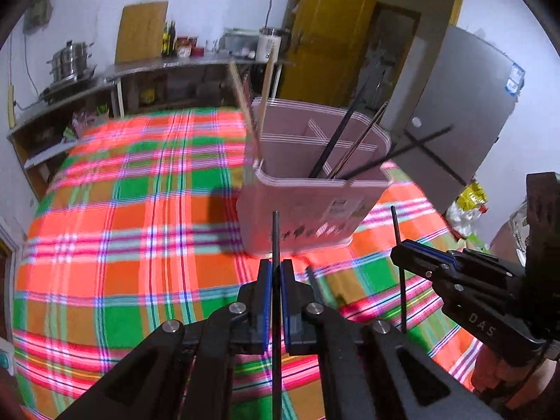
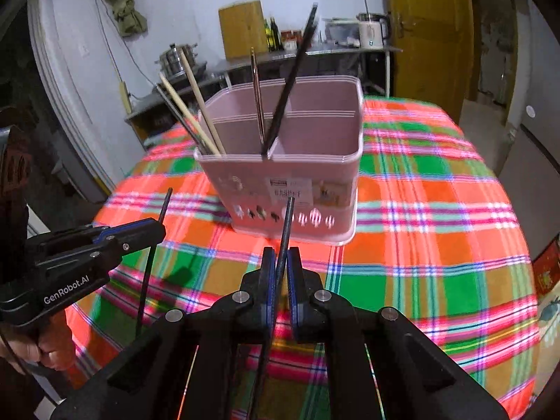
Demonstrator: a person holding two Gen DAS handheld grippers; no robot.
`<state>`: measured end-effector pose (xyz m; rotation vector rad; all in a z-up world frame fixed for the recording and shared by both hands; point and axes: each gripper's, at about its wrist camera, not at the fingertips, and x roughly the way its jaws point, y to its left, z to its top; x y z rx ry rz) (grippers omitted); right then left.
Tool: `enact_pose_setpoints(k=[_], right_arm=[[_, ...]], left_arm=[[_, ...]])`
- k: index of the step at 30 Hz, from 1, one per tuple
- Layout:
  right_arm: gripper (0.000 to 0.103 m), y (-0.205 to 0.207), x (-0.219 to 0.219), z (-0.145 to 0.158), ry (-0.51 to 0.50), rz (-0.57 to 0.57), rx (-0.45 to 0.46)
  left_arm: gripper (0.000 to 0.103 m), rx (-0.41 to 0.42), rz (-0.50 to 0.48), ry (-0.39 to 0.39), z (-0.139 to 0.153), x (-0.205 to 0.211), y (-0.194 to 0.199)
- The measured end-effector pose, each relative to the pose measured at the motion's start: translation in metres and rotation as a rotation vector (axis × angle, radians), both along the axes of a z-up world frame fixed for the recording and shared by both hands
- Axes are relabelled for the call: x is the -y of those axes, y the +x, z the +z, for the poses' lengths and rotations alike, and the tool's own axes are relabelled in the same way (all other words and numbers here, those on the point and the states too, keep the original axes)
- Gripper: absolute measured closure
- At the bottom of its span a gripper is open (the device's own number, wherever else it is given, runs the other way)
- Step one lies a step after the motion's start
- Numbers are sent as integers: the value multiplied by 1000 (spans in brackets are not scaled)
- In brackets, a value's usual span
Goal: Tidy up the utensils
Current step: 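Lift both held chopsticks and carry them above the pink basket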
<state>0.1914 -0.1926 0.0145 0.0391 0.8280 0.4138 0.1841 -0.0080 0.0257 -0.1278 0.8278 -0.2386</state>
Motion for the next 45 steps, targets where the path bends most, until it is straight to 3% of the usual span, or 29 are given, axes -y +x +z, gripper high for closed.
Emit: enact_pose_setpoints(k=[9, 15, 35, 45], right_arm=[[97, -9, 9, 46, 33, -6, 110], [98, -12, 15, 65, 39, -12, 159], [98, -27, 21, 77, 48, -16, 183], [98, -26, 20, 101, 81, -12, 235]], left_arm=[[99, 107, -21, -1, 51, 1, -6], [99, 145, -19, -4, 69, -2, -4], [99, 115, -37, 2, 81, -2, -19], [99, 133, -44, -4, 107, -5, -10]])
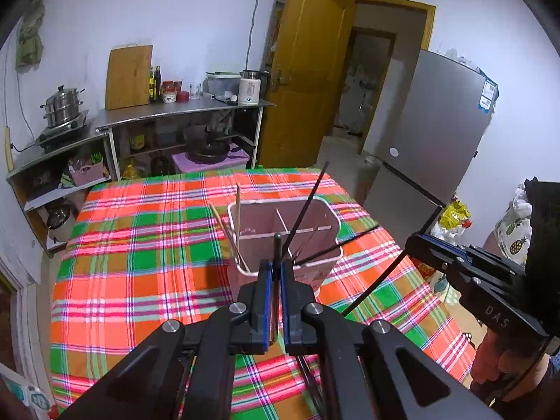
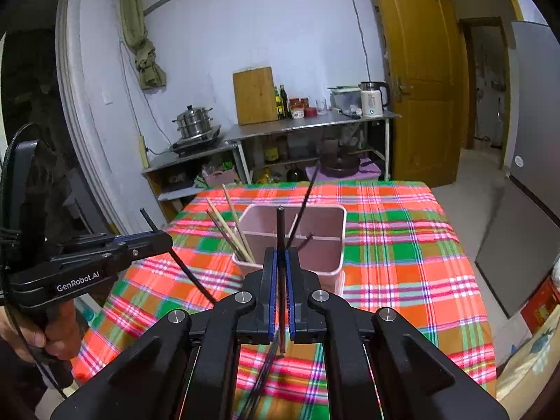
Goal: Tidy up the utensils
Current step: 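Lift both held chopsticks and carry them above the pink basket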
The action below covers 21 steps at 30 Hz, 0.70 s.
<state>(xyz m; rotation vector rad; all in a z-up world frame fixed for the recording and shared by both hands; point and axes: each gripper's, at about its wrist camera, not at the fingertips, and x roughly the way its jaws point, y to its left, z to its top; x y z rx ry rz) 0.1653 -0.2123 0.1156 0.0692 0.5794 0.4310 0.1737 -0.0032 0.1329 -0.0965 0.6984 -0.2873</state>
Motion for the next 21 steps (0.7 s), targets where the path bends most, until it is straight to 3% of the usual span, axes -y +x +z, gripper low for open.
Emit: enact_pose_setpoints(k=[21], right_arm=[[98, 38, -23, 72, 57, 11, 157]], left_arm=[[99, 124, 20, -28, 84, -9, 49]])
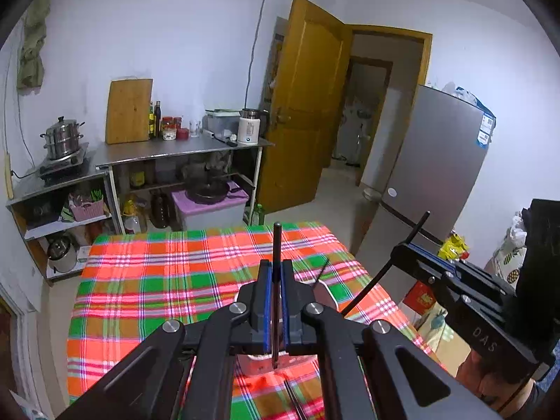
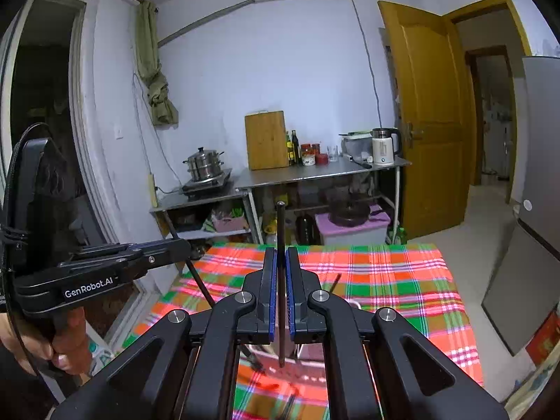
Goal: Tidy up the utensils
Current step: 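Lift both held chopsticks and carry them above the pink basket, then lower the chopsticks into the basket and open both tools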
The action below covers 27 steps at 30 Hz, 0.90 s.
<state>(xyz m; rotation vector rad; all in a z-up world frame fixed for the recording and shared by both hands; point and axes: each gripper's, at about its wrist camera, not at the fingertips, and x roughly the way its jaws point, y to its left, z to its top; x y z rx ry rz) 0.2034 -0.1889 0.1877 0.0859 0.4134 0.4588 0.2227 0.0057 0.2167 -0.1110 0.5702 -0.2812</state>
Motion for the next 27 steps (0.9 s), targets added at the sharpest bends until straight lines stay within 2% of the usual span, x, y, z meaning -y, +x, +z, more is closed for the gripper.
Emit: enact_pose_setpoints(k=[6, 13, 20, 27], right_arm=[[98, 19, -2, -4, 6, -19, -7], [98, 31, 1, -20, -4, -34, -38], [98, 40, -5, -43, -26, -20, -92], [98, 45, -8, -64, -46, -8, -142]], left_arm=[[99, 18, 20, 24, -2, 5, 20], [99, -12, 31, 21, -27, 4, 40], [99, -62, 32, 17, -60, 2, 47], [99, -54, 34, 19, -69, -1, 44]])
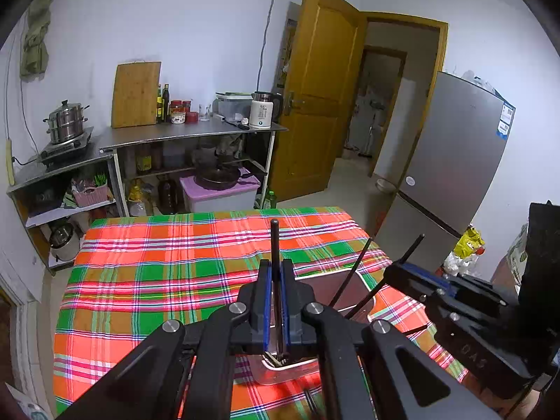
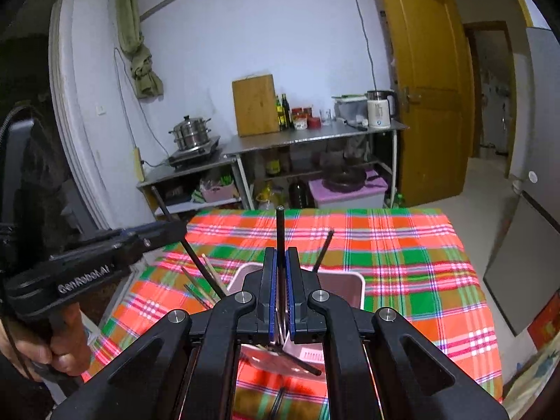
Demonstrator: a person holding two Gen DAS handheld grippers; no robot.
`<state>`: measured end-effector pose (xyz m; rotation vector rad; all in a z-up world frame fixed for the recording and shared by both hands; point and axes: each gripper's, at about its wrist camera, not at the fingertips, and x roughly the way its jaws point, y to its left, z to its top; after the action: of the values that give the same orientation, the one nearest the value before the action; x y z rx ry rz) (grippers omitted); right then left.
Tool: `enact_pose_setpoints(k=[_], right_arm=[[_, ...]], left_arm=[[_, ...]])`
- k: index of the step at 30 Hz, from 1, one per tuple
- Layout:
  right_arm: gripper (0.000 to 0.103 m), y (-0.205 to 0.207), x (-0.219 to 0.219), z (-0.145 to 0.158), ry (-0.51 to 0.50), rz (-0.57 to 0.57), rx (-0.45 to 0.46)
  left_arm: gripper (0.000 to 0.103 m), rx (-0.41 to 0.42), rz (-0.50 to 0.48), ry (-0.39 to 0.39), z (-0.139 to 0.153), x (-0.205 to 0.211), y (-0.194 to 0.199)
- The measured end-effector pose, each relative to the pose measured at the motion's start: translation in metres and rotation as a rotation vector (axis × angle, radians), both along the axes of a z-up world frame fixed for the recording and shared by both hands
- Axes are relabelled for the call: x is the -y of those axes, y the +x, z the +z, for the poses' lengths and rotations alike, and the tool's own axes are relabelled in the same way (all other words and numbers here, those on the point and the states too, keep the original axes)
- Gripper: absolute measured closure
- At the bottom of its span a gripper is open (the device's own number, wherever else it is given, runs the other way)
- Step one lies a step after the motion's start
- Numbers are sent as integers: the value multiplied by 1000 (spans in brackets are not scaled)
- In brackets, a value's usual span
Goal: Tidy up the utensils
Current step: 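Lower the chopsticks into the basket and open both tools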
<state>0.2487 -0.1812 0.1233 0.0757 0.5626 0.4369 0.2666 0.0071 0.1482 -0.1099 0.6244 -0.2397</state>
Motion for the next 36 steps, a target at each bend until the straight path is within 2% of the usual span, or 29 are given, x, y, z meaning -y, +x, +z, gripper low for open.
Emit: enact_pose_setpoints(k=[6, 13, 19, 30, 36], right_arm=[[98, 4, -3, -9, -16, 3, -23], [98, 5, -5, -14, -23, 5, -36], [98, 4, -5, -15, -25, 5, -36], [98, 3, -4, -20, -26, 4, -49], [98, 4, -3, -20, -23, 13, -66]], left_arm=[[99, 18, 3, 11, -1, 2, -5], [99, 61, -47, 56, 1, 21, -21], [99, 95, -60, 55, 6, 24, -31], [99, -28, -28, 31, -30, 10, -17], [98, -48, -7, 17, -34, -2, -14]])
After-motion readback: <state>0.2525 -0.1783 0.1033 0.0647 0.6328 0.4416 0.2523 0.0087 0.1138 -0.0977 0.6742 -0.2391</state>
